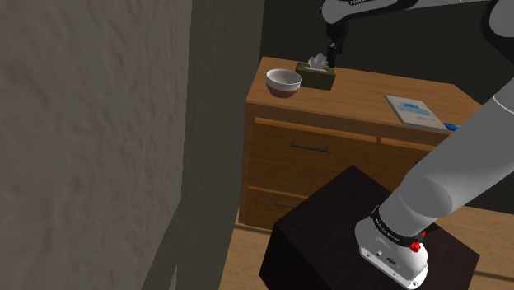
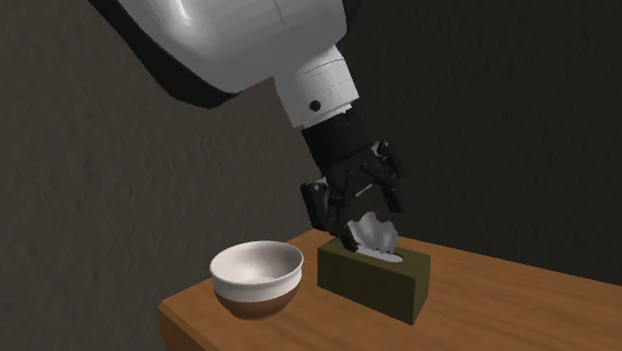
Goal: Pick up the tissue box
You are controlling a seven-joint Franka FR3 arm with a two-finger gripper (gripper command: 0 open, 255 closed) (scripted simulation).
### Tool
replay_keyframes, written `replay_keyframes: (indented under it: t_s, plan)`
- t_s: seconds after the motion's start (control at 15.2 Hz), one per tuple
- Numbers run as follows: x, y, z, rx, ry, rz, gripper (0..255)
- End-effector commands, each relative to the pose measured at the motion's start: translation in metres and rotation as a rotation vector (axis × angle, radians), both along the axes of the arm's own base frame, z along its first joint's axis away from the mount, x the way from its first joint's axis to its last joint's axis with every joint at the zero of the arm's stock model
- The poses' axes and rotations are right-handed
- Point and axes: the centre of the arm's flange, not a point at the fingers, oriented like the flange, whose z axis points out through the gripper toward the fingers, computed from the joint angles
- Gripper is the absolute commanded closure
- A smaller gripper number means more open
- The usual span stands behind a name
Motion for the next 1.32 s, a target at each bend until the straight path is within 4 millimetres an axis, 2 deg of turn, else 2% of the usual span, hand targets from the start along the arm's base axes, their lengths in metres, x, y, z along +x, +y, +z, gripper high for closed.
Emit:
replay_keyframes:
  t_s: [0.0, 0.4, 0.46, 0.92, 1.06, 1.12, 1.25]
  plan:
    - [0.019, -0.012, -0.007, -0.036, 0.016, 0.03, 0]
    - [0.082, -0.045, -0.016, -0.139, 0.058, 0.113, 0]
    - [0.088, -0.047, -0.016, -0.148, 0.062, 0.12, 0]
    - [0.088, -0.047, -0.053, -0.148, 0.062, 0.12, 0]
    - [0.088, -0.047, -0.056, -0.148, 0.062, 0.12, 0]
    - [0.088, -0.048, -0.057, -0.148, 0.062, 0.12, 255]
    - [0.088, -0.048, -0.056, -0.148, 0.062, 0.12, 255]
